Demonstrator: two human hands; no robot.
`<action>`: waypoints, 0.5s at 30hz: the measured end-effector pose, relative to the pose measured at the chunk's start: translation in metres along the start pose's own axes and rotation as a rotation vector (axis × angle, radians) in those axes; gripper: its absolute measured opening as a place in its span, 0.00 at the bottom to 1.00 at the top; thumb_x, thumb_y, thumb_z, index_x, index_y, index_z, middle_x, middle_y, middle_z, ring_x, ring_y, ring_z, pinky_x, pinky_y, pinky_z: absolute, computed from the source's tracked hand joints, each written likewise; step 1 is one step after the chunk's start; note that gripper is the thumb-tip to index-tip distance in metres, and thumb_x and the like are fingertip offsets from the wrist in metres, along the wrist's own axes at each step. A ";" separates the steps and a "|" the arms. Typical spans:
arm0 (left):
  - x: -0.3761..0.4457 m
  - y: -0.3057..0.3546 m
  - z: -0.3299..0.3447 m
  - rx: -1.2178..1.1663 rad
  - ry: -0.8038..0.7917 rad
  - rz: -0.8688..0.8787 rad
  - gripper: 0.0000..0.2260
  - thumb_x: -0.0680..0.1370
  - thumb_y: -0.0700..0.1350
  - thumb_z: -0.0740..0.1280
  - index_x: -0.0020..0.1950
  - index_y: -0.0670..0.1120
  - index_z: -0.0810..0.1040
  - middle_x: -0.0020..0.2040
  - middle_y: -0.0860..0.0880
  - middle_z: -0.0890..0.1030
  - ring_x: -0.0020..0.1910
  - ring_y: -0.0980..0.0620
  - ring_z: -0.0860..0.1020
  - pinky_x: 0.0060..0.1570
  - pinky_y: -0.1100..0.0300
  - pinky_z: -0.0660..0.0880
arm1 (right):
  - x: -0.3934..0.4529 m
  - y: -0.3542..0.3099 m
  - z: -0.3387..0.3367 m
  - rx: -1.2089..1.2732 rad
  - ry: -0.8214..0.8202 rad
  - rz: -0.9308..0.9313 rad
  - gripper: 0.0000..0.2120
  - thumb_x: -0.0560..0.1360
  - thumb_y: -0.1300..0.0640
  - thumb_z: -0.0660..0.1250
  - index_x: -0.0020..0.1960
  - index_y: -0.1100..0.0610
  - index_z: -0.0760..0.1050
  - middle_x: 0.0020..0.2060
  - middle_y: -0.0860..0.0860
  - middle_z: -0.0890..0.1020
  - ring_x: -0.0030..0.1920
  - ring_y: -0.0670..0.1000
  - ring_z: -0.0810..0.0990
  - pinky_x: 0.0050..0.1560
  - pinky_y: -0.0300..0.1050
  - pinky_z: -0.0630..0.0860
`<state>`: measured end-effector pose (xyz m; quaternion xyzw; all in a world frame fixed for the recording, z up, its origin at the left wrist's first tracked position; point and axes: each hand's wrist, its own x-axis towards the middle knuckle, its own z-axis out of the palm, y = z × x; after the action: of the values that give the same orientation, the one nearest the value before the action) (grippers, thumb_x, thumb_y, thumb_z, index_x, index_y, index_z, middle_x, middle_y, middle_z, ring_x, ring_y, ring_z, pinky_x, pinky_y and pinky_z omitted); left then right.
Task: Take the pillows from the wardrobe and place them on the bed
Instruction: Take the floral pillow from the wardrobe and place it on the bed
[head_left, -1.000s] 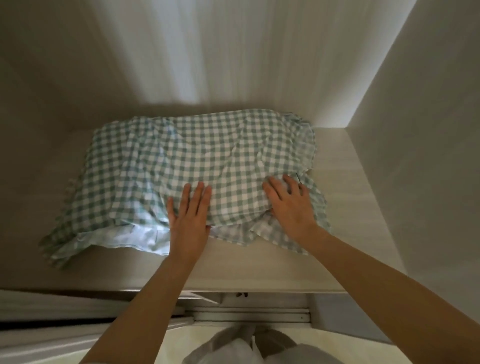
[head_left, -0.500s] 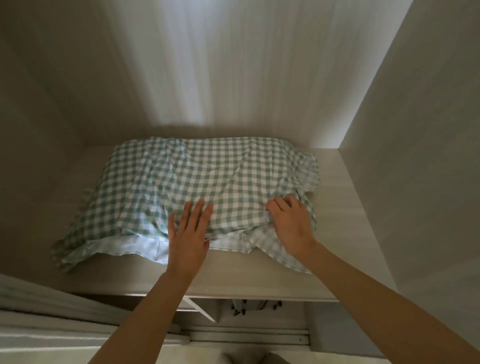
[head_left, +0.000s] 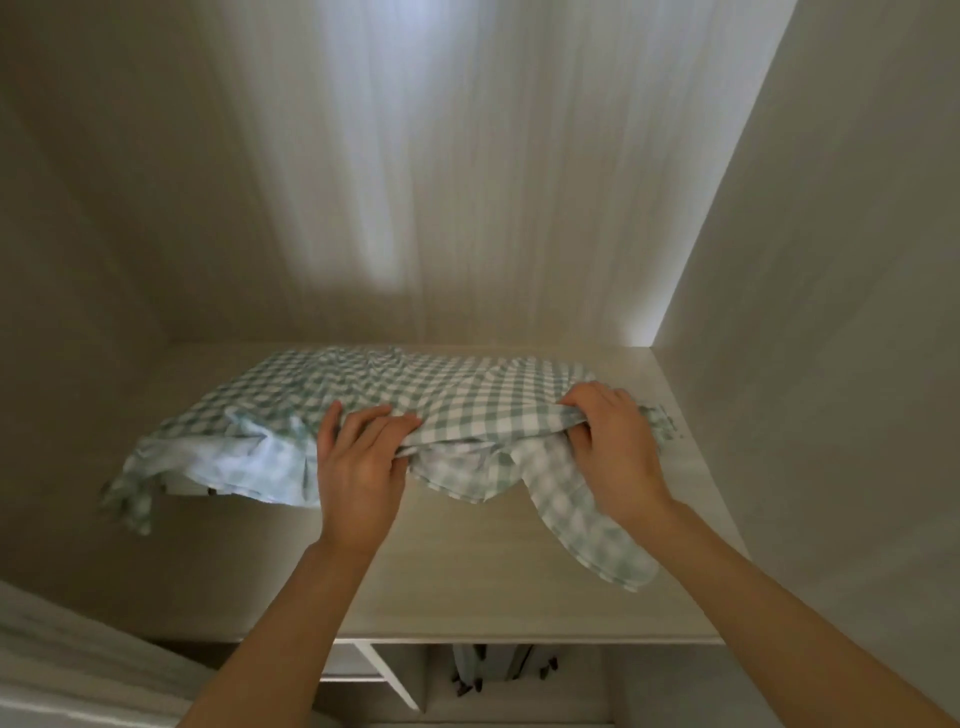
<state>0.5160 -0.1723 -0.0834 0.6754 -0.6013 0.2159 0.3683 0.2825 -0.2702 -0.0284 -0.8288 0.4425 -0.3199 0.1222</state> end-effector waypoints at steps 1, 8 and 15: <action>0.011 0.004 -0.005 -0.011 0.017 -0.002 0.16 0.65 0.31 0.76 0.51 0.40 0.85 0.46 0.43 0.85 0.50 0.41 0.83 0.64 0.32 0.66 | 0.004 -0.004 -0.009 -0.020 0.016 0.014 0.06 0.77 0.63 0.62 0.51 0.58 0.77 0.47 0.53 0.81 0.48 0.56 0.75 0.50 0.53 0.73; 0.078 0.034 -0.032 -0.048 0.108 0.104 0.07 0.74 0.39 0.68 0.47 0.44 0.85 0.42 0.49 0.86 0.44 0.48 0.82 0.70 0.37 0.62 | 0.015 -0.046 -0.054 -0.315 0.237 -0.181 0.13 0.76 0.59 0.58 0.55 0.57 0.79 0.52 0.53 0.82 0.61 0.58 0.76 0.67 0.71 0.61; 0.107 0.053 -0.018 -0.075 -0.141 0.084 0.08 0.78 0.42 0.67 0.54 0.45 0.84 0.51 0.48 0.85 0.54 0.46 0.80 0.72 0.38 0.56 | 0.024 -0.040 -0.035 -0.474 -0.082 -0.218 0.28 0.78 0.34 0.48 0.70 0.48 0.67 0.63 0.49 0.77 0.62 0.55 0.74 0.67 0.66 0.61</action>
<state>0.4871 -0.2291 0.0188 0.6489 -0.6611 0.1606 0.3407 0.2960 -0.2641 0.0279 -0.8894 0.4077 -0.1847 -0.0930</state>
